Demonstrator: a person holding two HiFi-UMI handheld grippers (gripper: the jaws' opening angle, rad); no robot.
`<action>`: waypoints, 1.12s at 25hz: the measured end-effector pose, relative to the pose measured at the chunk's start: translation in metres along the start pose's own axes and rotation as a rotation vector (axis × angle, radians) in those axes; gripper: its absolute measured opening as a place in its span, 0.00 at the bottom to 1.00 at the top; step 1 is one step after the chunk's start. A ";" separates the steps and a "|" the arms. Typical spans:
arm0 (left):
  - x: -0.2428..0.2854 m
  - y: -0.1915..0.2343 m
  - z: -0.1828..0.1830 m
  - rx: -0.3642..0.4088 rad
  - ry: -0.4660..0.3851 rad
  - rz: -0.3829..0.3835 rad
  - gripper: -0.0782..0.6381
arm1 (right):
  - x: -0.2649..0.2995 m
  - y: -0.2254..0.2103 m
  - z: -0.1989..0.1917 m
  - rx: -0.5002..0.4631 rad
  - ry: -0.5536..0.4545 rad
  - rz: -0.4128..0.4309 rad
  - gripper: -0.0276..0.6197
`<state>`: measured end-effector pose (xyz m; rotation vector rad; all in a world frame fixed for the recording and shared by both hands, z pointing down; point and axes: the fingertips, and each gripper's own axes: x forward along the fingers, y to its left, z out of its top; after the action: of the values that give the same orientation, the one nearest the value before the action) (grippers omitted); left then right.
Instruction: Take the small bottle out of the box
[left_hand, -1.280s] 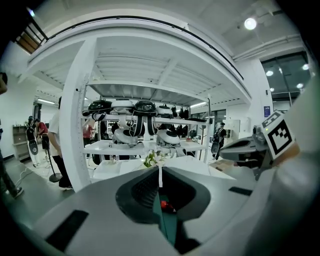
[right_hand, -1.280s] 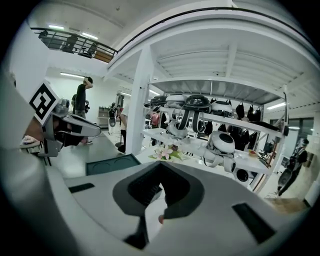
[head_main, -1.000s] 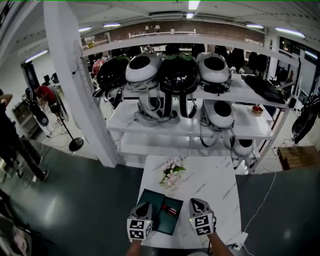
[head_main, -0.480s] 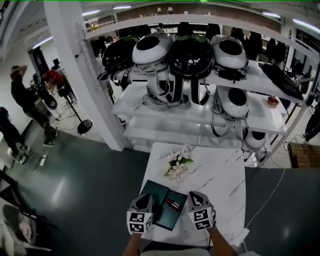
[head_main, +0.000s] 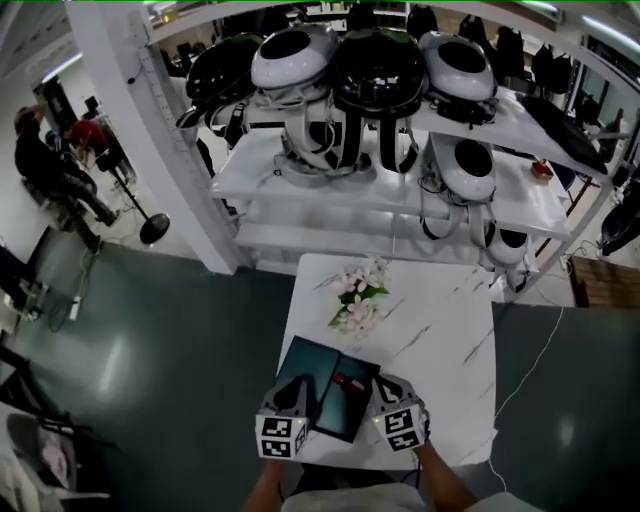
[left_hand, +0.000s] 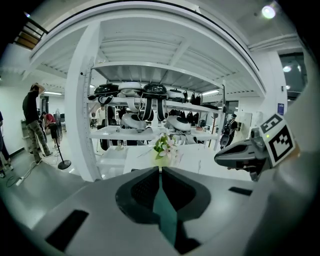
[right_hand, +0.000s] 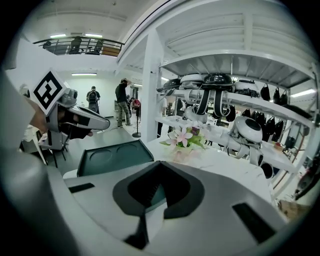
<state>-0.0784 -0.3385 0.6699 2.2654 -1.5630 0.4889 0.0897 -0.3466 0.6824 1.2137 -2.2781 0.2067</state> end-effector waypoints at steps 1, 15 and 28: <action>0.000 0.002 -0.004 -0.002 0.004 -0.007 0.16 | 0.001 0.004 -0.004 0.000 0.011 -0.001 0.07; -0.002 0.012 -0.030 0.001 0.030 -0.091 0.13 | 0.023 0.048 -0.027 -0.220 0.135 0.043 0.07; 0.008 0.020 -0.041 -0.019 0.047 -0.090 0.13 | 0.045 0.064 -0.055 -0.488 0.278 0.153 0.08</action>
<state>-0.0983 -0.3323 0.7116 2.2816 -1.4299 0.4965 0.0401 -0.3215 0.7597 0.7122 -2.0150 -0.1164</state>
